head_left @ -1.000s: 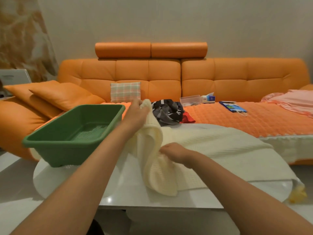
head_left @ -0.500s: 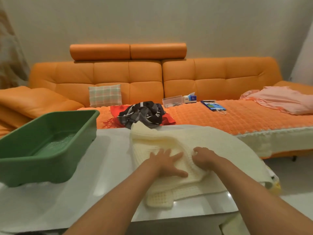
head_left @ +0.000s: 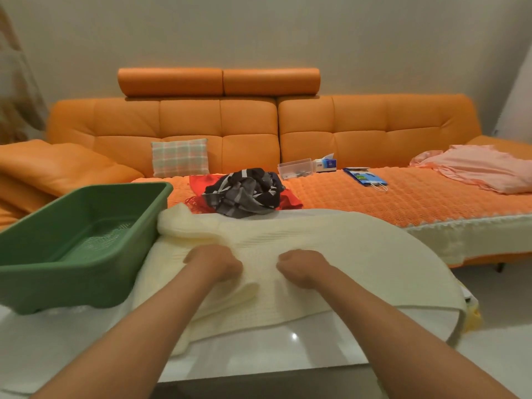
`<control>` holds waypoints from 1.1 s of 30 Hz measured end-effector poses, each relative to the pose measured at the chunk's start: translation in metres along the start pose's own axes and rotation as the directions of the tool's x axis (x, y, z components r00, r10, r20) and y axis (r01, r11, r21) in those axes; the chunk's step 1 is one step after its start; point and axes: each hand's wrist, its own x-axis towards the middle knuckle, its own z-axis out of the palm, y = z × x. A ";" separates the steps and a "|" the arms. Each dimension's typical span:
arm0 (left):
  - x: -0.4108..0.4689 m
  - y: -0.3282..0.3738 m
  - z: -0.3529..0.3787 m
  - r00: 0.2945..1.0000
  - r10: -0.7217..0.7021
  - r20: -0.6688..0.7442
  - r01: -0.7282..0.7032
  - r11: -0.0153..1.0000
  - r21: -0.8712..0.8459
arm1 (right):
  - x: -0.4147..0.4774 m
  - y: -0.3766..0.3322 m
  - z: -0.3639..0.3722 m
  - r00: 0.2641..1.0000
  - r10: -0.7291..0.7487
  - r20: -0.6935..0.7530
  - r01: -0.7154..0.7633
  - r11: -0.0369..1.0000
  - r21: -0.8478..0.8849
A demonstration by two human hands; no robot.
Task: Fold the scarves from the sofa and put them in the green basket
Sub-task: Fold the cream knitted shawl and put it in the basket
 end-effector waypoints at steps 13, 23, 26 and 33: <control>0.006 0.058 0.000 0.932 0.359 -0.044 -0.361 0.913 -0.193 | 0.009 0.055 -0.019 0.878 0.358 -0.319 -0.096 0.782 0.616; 0.024 0.112 -0.013 0.935 0.233 -0.267 -0.241 0.970 0.002 | -0.009 0.109 -0.009 0.777 0.466 -0.424 -0.463 0.879 0.116; 0.030 0.115 -0.010 0.824 0.337 -0.456 -0.456 0.871 -0.181 | -0.006 0.096 -0.009 0.868 0.369 -0.333 -0.204 0.875 0.438; 0.040 0.075 0.000 0.765 0.446 -0.465 -0.601 0.755 -0.264 | -0.014 0.065 -0.035 0.971 0.143 -0.191 0.144 0.289 0.946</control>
